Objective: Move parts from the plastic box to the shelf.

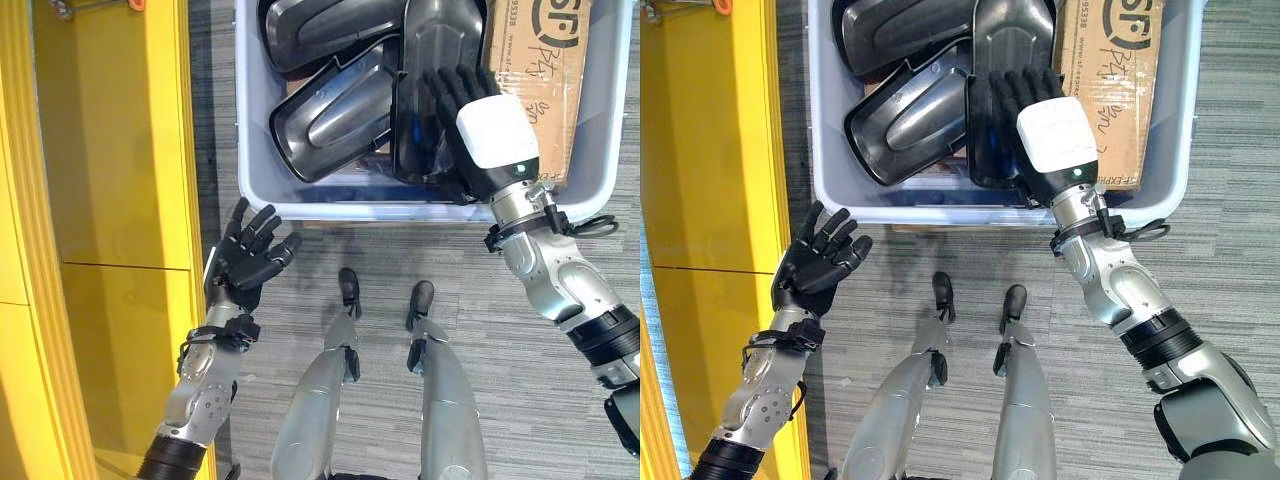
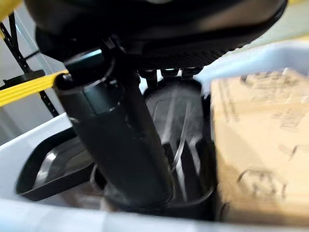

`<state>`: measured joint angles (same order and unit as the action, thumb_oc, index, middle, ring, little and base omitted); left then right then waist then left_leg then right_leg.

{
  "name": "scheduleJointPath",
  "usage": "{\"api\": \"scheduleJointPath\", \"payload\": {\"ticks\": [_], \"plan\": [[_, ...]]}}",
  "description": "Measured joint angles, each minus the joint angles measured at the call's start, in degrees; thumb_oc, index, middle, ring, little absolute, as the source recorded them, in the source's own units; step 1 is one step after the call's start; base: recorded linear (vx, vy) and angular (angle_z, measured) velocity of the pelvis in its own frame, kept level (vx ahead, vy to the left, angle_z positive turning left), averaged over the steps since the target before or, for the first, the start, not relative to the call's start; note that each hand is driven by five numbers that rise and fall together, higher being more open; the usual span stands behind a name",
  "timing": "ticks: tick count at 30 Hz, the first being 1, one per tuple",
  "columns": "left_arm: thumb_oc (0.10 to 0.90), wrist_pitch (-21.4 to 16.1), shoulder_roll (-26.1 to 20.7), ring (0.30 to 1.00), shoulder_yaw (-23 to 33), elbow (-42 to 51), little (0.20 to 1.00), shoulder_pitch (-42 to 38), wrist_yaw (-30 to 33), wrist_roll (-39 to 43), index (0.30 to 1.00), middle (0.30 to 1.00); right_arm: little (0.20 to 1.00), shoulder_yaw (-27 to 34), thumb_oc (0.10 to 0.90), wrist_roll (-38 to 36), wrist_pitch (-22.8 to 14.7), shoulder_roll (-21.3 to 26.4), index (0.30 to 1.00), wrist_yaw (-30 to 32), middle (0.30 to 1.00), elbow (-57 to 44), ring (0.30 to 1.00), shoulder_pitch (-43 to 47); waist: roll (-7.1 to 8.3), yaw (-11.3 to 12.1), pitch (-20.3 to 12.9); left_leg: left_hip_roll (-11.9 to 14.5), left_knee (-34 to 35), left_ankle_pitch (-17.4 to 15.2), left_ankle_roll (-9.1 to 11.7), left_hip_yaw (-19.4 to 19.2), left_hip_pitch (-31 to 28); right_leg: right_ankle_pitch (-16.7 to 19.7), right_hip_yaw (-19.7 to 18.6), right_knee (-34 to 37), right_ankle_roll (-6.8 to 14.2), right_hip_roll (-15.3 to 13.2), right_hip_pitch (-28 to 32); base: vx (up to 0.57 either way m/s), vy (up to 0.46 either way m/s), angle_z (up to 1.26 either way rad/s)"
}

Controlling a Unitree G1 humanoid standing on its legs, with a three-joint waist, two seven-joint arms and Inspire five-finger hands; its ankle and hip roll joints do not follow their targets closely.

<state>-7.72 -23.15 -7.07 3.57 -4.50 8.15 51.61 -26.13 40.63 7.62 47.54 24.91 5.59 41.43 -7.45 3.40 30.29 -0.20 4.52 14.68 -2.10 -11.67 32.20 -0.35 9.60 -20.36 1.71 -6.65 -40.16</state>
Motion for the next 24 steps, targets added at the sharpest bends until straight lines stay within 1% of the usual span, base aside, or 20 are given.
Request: {"api": "scheduleJointPath", "payload": {"ticks": [2,4,8,10,12,13,14,17,20,21,24], "plan": [[0.9,-0.14,-0.13,1.0,0.05,0.44,1.0,0.38,0.27,0.05,1.0,1.0,1.0,3.25,0.9,0.24,0.16,0.05,1.0,3.73,1.0,-3.03,1.0,-1.22,0.0,-0.09,0.0,-0.01,0.0,-0.02,0.01,-0.13,0.13,0.01,-0.09,0.02,-0.01,0.01,-0.22,0.03,0.05,-0.02],[0.9,-0.28,0.04,1.0,-0.03,1.11,1.0,1.18,0.97,0.06,1.0,1.0,1.0,9.21,0.9,0.18,-0.39,-1.42,1.0,7.49,1.0,-8.81,1.0,-3.55,-0.01,-0.12,0.01,-0.12,0.0,-0.05,-0.05,-0.64,0.18,0.04,-0.62,-0.08,-0.04,0.01,-0.58,0.02,0.055,-0.08],[0.9,-0.25,0.14,1.0,-0.47,1.54,1.0,1.78,2.32,0.29,1.0,1.0,1.0,14.05,0.9,-0.18,-0.74,-2.75,1.0,12.95,1.0,-14.62,1.0,-2.22,-0.21,-0.51,-0.02,-0.46,0.0,0.06,-0.28,-1.42,-0.29,0.02,-1.58,-0.36,0.01,-0.1,-0.64,0.02,0.062,-0.08],[0.9,-0.23,0.57,1.0,-0.71,1.53,1.0,1.82,2.48,1.78,1.0,1.0,1.0,14.03,0.9,-0.21,-0.75,-2.73,1.0,13.41,1.0,-15.04,1.0,0.68,-0.7,-0.7,-0.01,-0.58,0.0,0.07,-0.28,-1.51,-0.52,-0.02,-1.72,-0.68,0.05,-0.23,-0.63,0.02,0.066,-0.02],[0.9,-0.3,1.81,1.0,-1.63,1.49,1.0,1.85,2.49,2.22,1.0,1.0,1.0,12.86,0.9,-0.28,-0.51,-2.99,1.0,13.3,1.0,-15.04,1.0,3.24,-0.88,-0.18,-0.12,-0.73,-0.01,0.08,-0.28,-1.96,-0.77,-0.02,-2.22,-1.15,0.05,-0.38,-0.81,0.03,0.06,-0.04],[0.9,-0.35,1.81,1.0,-1.93,1.49,1.0,1.9,2.48,2.28,1.0,1.0,1.0,11.67,0.9,-0.33,-0.12,-4.67,1.0,12.53,1.0,-15.05,1.0,4.93,-0.89,-0.11,-0.12,-0.94,0.0,0.08,-0.26,-2.09,-1.25,-0.36,-2.49,-1.94,0.24,-0.65,-0.8,0.03,0.035,-0.02],[0.9,-0.34,1.81,1.0,-2.31,1.53,1.0,1.74,2.38,2.36,1.0,1.0,1.0,10.64,0.9,-0.3,0.42,-5.04,1.0,11.52,1.0,-15.28,1.0,6.11,-0.92,0.0,-0.14,-1.02,-0.01,-0.08,-0.03,-2.12,-1.33,-0.42,-2.56,-2.14,0.3,-0.76,-0.8,0.03,0.024,0.02],[0.9,-0.07,1.81,1.0,-2.4,1.53,1.0,1.51,1.9,3.0,1.0,1.0,1.0,8.95,0.9,-0.3,2.67,-5.09,1.0,9.86,1.0,-16.28,1.0,7.13,-0.92,0.1,-0.14,-1.03,-0.01,-0.02,0.03,-2.07,-1.4,-0.41,-2.5,-2.34,0.29,-0.81,-0.79,0.0,0.0,0.0],[0.9,0.17,1.81,1.0,-2.42,1.53,1.0,1.51,0.99,4.3,1.0,1.0,1.0,8.8,0.9,-0.31,4.57,-5.08,1.0,8.84,1.0,-16.27,1.0,7.05,-0.92,0.23,-0.14,-1.02,-0.01,0.13,0.08,-2.02,-1.46,-0.41,-2.43,-2.51,0.28,-0.81,-0.78,0.0,0.0,0.0],[0.9,0.24,1.81,1.0,-2.42,1.53,1.0,1.51,0.94,4.31,1.0,1.0,1.0,8.89,0.9,-0.32,6.28,-4.98,1.0,7.8,1.0,-16.27,1.0,6.33,-0.92,0.15,-0.14,-0.98,-0.01,0.23,-0.03,-1.98,-1.6,-0.4,-2.35,-2.51,0.26,-0.79,-0.62,0.0,0.0,0.0],[0.9,0.4,1.81,1.0,-2.45,1.53,1.0,1.59,0.19,4.3,1.0,1.0,1.0,9.0,0.9,-0.33,7.77,-4.38,1.0,6.8,1.0,-16.13,1.0,3.61,-0.92,0.07,-0.14,-0.95,-0.01,0.22,-0.02,-1.95,-1.94,-0.42,-2.3,-2.51,0.23,-0.77,-0.2,0.0,-0.014,0.0]]}}
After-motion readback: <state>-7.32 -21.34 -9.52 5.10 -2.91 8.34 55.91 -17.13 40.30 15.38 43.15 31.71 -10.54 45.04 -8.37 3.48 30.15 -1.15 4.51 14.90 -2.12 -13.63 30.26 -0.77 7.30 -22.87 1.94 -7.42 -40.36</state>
